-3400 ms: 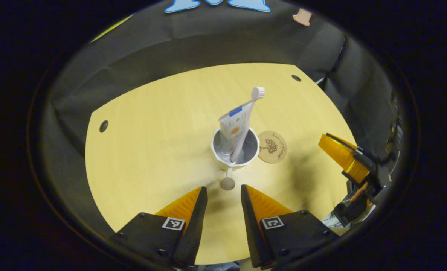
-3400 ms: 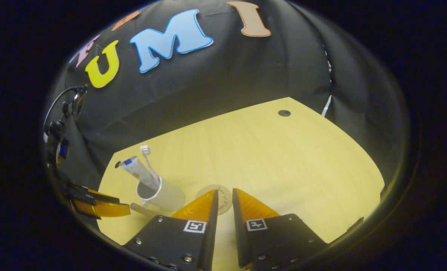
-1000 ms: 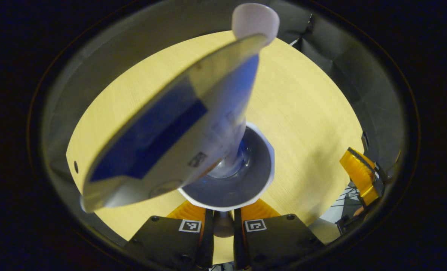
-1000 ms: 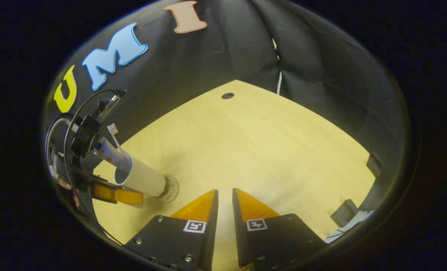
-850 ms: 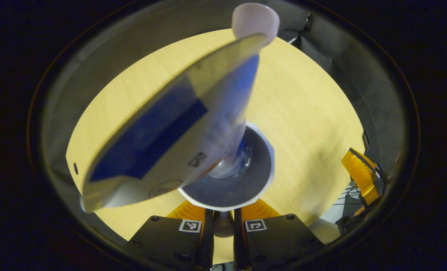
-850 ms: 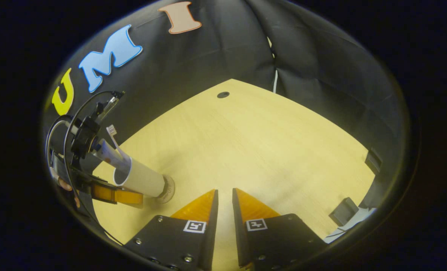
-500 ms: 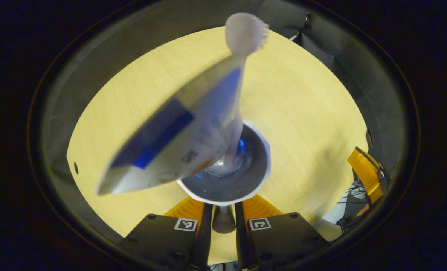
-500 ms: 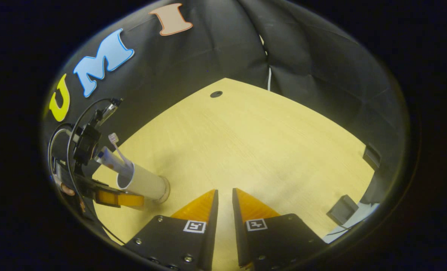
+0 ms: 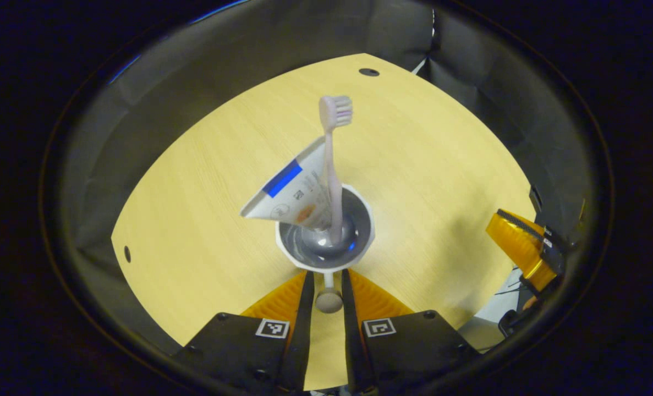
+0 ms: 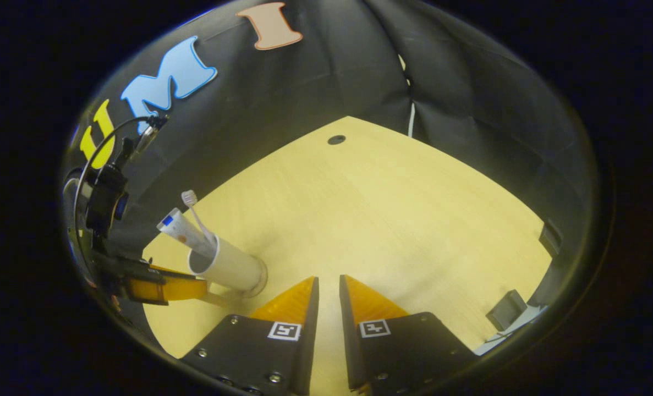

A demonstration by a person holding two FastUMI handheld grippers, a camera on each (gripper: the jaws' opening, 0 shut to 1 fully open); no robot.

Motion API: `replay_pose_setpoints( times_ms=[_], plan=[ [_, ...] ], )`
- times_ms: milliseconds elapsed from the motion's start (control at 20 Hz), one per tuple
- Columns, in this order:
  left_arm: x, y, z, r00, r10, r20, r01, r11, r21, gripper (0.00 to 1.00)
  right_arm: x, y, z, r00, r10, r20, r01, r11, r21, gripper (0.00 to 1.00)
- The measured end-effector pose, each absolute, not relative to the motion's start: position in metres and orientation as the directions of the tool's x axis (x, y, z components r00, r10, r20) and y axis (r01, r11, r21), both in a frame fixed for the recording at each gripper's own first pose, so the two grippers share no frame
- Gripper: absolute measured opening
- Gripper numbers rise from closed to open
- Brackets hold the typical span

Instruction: Put the toothbrush and toothpaste on the desktop into the cup, then pick up the cup and place it on the coaster on the desktop.

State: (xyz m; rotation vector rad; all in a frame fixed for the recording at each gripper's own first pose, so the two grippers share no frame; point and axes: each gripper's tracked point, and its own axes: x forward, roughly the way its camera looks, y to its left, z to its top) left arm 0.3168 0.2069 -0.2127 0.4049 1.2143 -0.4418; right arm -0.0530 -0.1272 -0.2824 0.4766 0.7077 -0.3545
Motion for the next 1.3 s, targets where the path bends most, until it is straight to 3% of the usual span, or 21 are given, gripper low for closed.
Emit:
replay_pose_setpoints(
  times_ms=[50, 150, 500, 900, 1100, 1300],
  plan=[
    [0.295, 0.227, -0.181, 0.308, -0.117, -0.944, 0.524, 0.849, 0.066, 0.35, -0.047, -0.116, -0.278, 0.717, -0.138, -0.683, 0.443, 0.847, 0.293, 0.24],
    [0.317, 0.255, -0.142, 0.358, -0.134, -0.924, 0.506, 0.859, 0.072, 0.35, -0.036, -0.102, -0.266, 0.736, -0.115, -0.667, 0.398, 0.871, 0.289, 0.24],
    [0.308, 0.285, -0.072, 0.612, -0.159, -0.774, 0.367, 0.925, 0.101, 0.35, -0.007, -0.062, -0.206, 0.819, -0.034, -0.572, 0.211, 0.946, 0.245, 0.24],
    [0.305, 0.328, 0.075, 0.917, -0.139, -0.373, 0.174, 0.983, 0.061, 0.36, 0.032, -0.015, -0.087, 0.940, 0.055, -0.338, 0.007, 0.984, 0.180, 0.24],
    [0.303, 0.343, 0.171, 0.989, -0.071, -0.131, 0.073, 0.997, 0.010, 0.35, 0.039, 0.003, -0.015, 0.979, 0.087, -0.183, -0.059, 0.987, 0.150, 0.24],
    [0.290, 0.359, 0.227, 0.998, -0.025, 0.060, 0.026, 1.000, -0.016, 0.34, 0.031, 0.017, 0.035, 0.994, 0.094, -0.052, -0.088, 0.989, 0.120, 0.24]
  ],
)
